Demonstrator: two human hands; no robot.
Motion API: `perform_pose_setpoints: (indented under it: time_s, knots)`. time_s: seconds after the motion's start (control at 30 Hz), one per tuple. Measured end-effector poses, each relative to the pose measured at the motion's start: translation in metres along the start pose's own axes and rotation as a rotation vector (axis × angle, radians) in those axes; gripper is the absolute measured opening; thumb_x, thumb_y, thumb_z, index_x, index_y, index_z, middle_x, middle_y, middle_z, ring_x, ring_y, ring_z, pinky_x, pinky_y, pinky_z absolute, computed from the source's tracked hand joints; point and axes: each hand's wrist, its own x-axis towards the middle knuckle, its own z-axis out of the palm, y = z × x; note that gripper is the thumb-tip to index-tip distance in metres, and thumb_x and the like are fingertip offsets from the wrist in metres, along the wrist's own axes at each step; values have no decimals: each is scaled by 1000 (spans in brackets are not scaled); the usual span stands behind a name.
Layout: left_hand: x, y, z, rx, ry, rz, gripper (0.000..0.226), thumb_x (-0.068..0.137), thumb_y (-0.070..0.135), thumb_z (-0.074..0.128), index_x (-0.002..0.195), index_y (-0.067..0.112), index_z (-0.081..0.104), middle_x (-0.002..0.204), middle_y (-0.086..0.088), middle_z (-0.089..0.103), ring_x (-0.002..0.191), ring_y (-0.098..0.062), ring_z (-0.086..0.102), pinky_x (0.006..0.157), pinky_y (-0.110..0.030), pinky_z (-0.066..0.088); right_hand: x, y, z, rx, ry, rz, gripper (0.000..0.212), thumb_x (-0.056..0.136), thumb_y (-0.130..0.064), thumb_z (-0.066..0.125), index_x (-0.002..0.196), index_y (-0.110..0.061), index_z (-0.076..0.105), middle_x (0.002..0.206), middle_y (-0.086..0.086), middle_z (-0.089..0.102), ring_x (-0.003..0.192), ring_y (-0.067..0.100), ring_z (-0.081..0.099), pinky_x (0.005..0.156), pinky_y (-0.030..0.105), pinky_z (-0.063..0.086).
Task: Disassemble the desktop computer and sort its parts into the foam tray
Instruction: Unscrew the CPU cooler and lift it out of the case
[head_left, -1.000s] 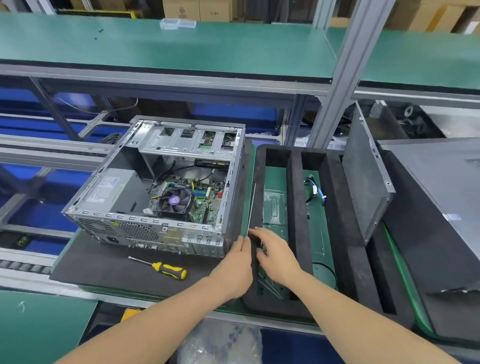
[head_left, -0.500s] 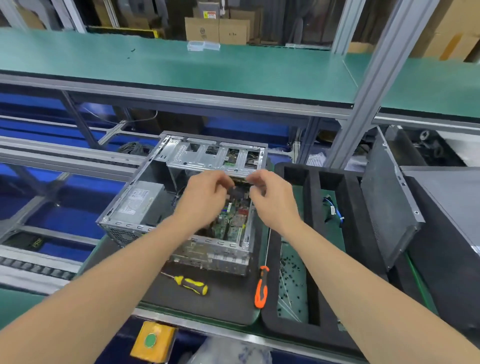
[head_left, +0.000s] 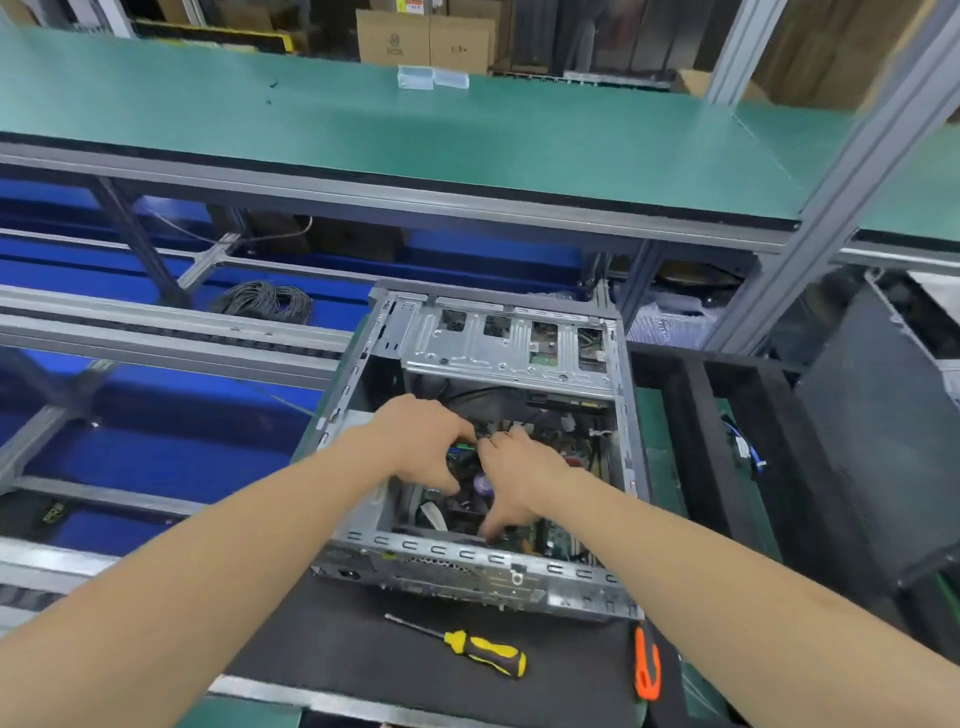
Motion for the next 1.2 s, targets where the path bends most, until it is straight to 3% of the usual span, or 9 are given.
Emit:
perform_pose_setpoints:
  time_s: [0.13, 0.3, 0.5, 0.6, 0.73, 0.83, 0.97, 1.13, 1.2]
  knots:
    - [2, -2, 9, 46, 47, 40, 71, 57, 81, 53, 112, 38, 65, 79, 11, 67, 75, -19, 66, 65, -32, 53, 1, -4, 10, 68, 94, 42, 99, 61, -62, 87, 135, -11, 45, 128, 7, 57, 117, 28, 50, 91, 46, 56]
    - [1, -4, 10, 93, 59, 80, 91, 39, 100, 53, 102, 34, 59, 82, 15, 65, 76, -17, 65, 66, -35, 56, 1, -6, 5, 105, 103, 82, 91, 59, -58, 90, 126, -13, 49, 121, 6, 60, 105, 27, 58, 79, 41, 58]
    - [-1, -4, 14, 51, 129, 72, 81, 39, 89, 60, 94, 30, 50, 75, 13, 60, 66, -16, 61, 52, -31, 45, -1, -7, 11, 45, 208, 59, 98, 57, -62, 87, 131, -11, 46, 121, 8, 59, 117, 29, 54, 83, 44, 56]
    - [-1, -5, 13, 18, 172, 51, 70, 43, 80, 59, 91, 30, 46, 71, 13, 56, 62, -14, 58, 50, -30, 43, 4, 1, 5, 59, 224, 53, 94, 55, -61, 86, 127, -14, 47, 111, 3, 57, 105, 26, 54, 74, 40, 51]
    - [4, -3, 15, 19, 140, 0, 60, 55, 72, 61, 97, 30, 56, 75, 13, 57, 65, -13, 60, 53, -30, 43, 14, 8, 0, 127, 171, 63, 97, 55, -58, 89, 130, -15, 45, 110, 1, 56, 96, 24, 53, 67, 35, 44]
    - [9, -3, 18, 22, 144, -43, 63, 69, 67, 64, 118, 28, 58, 92, 10, 62, 77, -18, 65, 57, -32, 40, 23, 13, -3, 236, 183, 74, 108, 55, -49, 95, 138, -16, 35, 114, 1, 53, 92, 22, 50, 67, 35, 47]
    - [21, -8, 12, 6, 110, -60, 71, 74, 69, 70, 126, 24, 55, 107, 4, 66, 89, -23, 69, 66, -35, 50, 30, 19, -7, 249, 198, 76, 113, 56, -48, 95, 146, -15, 34, 127, 2, 50, 106, 28, 60, 76, 40, 57]
    - [25, -10, 11, -42, 98, -68, 79, 69, 69, 79, 126, 23, 51, 110, 2, 66, 94, -25, 69, 64, -35, 43, 23, 22, -2, 152, 245, 49, 110, 64, -61, 88, 150, -16, 36, 138, 2, 46, 126, 25, 51, 90, 43, 56]
    - [26, -10, 11, -71, 90, -74, 79, 67, 68, 81, 125, 23, 51, 110, 1, 66, 95, -26, 69, 65, -35, 44, 14, 17, -2, 113, 279, 59, 99, 72, -60, 84, 146, -15, 37, 136, 3, 45, 127, 25, 48, 88, 42, 55]
